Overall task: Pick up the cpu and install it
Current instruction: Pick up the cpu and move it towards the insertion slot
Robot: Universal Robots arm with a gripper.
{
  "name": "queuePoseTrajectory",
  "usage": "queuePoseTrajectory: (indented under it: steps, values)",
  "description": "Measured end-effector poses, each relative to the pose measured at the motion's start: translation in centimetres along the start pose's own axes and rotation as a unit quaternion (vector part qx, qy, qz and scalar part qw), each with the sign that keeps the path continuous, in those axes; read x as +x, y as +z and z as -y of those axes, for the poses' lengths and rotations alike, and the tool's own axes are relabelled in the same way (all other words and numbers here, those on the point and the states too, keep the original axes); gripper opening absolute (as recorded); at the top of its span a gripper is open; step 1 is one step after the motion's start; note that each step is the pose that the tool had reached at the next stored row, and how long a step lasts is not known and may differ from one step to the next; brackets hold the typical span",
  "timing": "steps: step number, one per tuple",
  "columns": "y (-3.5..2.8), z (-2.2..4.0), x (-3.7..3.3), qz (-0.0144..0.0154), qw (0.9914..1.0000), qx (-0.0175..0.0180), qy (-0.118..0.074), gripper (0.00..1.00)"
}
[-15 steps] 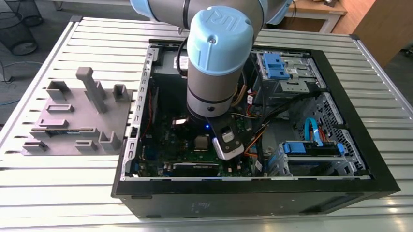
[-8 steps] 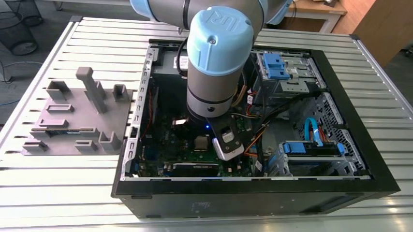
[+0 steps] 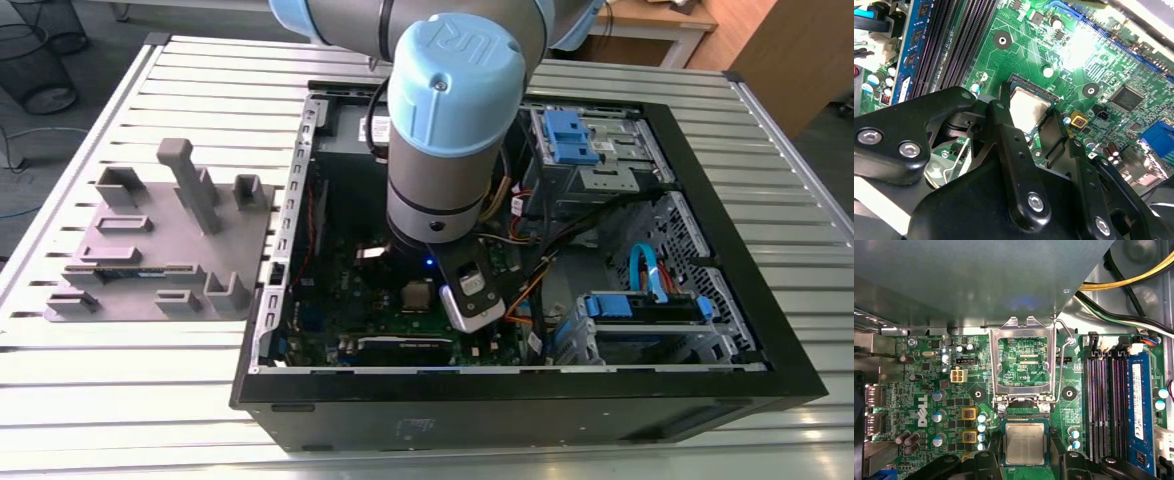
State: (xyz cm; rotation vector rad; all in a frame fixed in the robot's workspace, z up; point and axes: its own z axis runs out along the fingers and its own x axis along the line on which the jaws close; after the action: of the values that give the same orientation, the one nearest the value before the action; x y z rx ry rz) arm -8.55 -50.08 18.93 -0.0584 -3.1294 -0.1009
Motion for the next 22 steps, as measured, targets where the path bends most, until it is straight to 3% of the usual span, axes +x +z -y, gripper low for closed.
queuePoseTrajectory:
  steps: [18,22]
  values:
    - [0.07,0.03,-0.01,0.0001,1.0,0.0005,0.0,0.47]
    - [0.09,0.02,-0.01,0.0001,1.0,0.0004,0.0,0.54]
